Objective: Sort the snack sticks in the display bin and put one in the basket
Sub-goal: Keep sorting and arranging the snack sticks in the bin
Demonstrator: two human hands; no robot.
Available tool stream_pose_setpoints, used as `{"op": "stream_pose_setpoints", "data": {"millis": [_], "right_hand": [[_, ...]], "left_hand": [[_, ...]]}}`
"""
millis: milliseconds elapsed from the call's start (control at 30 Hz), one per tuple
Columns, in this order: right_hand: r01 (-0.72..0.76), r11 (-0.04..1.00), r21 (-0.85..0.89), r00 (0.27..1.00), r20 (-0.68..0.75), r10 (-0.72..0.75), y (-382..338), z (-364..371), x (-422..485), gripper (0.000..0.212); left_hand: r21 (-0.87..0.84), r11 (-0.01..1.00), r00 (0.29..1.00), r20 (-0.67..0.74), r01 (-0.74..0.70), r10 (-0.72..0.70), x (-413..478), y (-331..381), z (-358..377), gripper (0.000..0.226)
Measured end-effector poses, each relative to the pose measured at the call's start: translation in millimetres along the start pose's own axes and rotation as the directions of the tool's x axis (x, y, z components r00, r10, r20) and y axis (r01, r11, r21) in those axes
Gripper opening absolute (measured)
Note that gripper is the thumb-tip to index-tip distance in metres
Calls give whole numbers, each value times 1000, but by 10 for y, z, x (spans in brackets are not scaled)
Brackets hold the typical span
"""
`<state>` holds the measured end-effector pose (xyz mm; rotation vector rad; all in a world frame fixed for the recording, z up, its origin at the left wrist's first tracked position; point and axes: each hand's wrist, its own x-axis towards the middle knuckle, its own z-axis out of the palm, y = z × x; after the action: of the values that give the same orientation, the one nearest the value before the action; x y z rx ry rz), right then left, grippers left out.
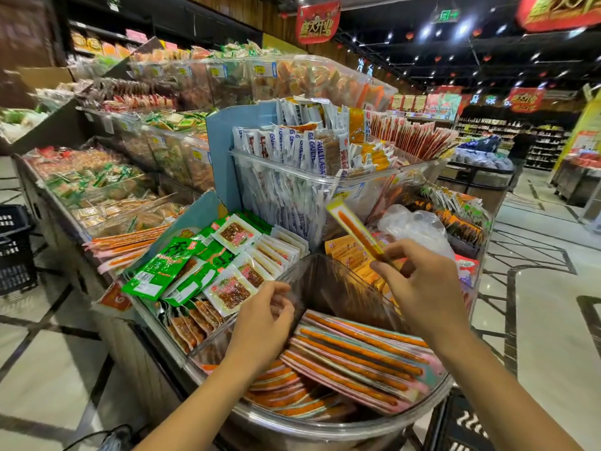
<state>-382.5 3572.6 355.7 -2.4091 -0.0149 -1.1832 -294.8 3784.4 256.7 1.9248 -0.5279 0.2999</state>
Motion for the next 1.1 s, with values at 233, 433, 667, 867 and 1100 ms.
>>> {"op": "stream_pose_setpoints", "data": {"millis": [233,433,667,867,1100], "right_hand": [[-308,805,507,919,-58,389,-21,80,-114,22],[-502,581,641,818,134,559,-7,409,-465,14],[-585,559,587,772,194,605,122,420,-589,14],[-534,656,533,801,69,595,342,83,-644,10],[-545,750,375,811,6,585,457,-85,-799,24]], "left_hand": [[32,995,993,74,-98,96,-17,48,11,20],[156,956,898,407,-249,168,-84,88,77,48],[415,785,842,486,-460,237,-55,9,109,22],[490,734,819,552,-471,158,68,-51,141,8],[610,641,843,525,-467,115,356,16,520,24]]}}
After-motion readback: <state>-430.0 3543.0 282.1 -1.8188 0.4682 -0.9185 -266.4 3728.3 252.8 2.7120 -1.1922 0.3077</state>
